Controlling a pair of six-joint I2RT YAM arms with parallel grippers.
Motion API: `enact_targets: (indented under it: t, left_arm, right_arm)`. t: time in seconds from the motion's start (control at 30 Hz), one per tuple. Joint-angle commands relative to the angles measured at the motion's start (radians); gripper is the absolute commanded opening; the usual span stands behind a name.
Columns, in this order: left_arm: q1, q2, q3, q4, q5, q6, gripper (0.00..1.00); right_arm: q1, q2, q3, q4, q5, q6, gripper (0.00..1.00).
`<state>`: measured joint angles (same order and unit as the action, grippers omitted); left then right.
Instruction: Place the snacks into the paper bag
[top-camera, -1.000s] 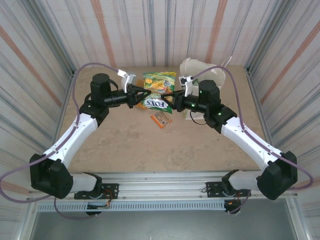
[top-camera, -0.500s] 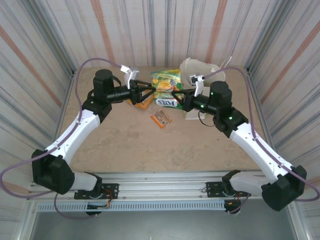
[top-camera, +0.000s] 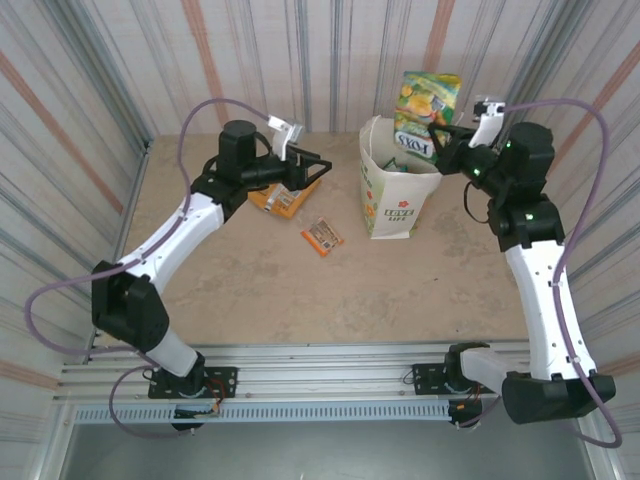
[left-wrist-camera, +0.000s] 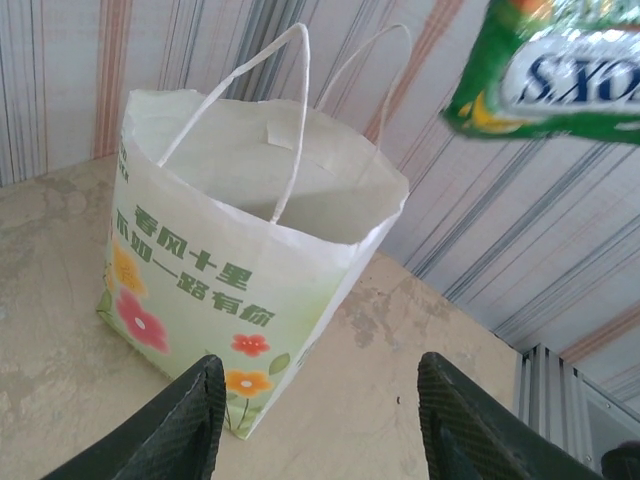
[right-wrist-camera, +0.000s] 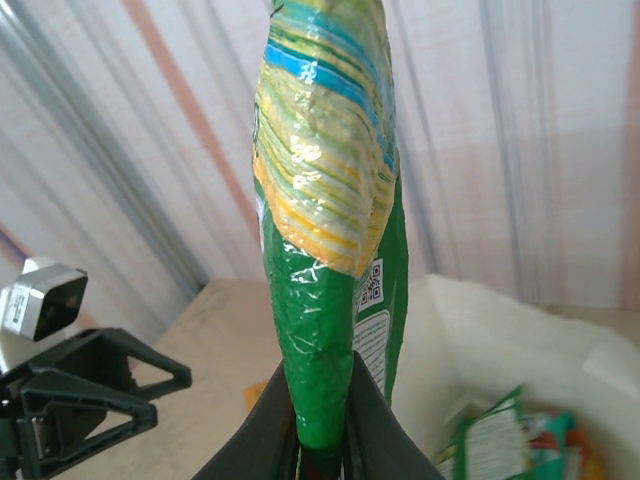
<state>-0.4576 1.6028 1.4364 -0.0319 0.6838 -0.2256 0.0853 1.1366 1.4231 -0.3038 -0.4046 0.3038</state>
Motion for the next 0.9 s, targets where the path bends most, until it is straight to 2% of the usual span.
enact_targets:
  t: [0.0,0.17,0.43,0.57,0.7,0.87]
  left_arm:
    - [-0.039,0.066,0.106,-0.039,-0.032,-0.025,0.55]
    - [-0.085,0.193,0.26,-0.076,-0.062,-0.032,0.55]
    - [-0.121,0.35,0.442,-0.076,-0.048,-0.076,0.54]
    - [-0.129,0.395,0.496,-0.085,-0.041,-0.084,0.47]
    - [-0.129,0.407,0.504,-0.075,-0.046,-0.09,0.35]
    - [-0.129,0.417,0.516,-0.062,-0.052,-0.087,0.36]
  right_arm:
    - [-0.019,0.07,0.094,-0.079,0.037,-0.074,0.0]
    - [-0.019,0.182,0.154,-0.126,0.061,-0.105,0.0]
    - [-0.013,0.305,0.174,-0.154,0.068,-0.137,0.0]
    - [-0.01,0.344,0.175,-0.176,0.041,-0.142,0.0]
    - [0.003,0.37,0.175,-0.21,0.036,-0.169,0.0]
    - [0.023,0.403,0.176,-0.243,0.036,-0.197,0.0]
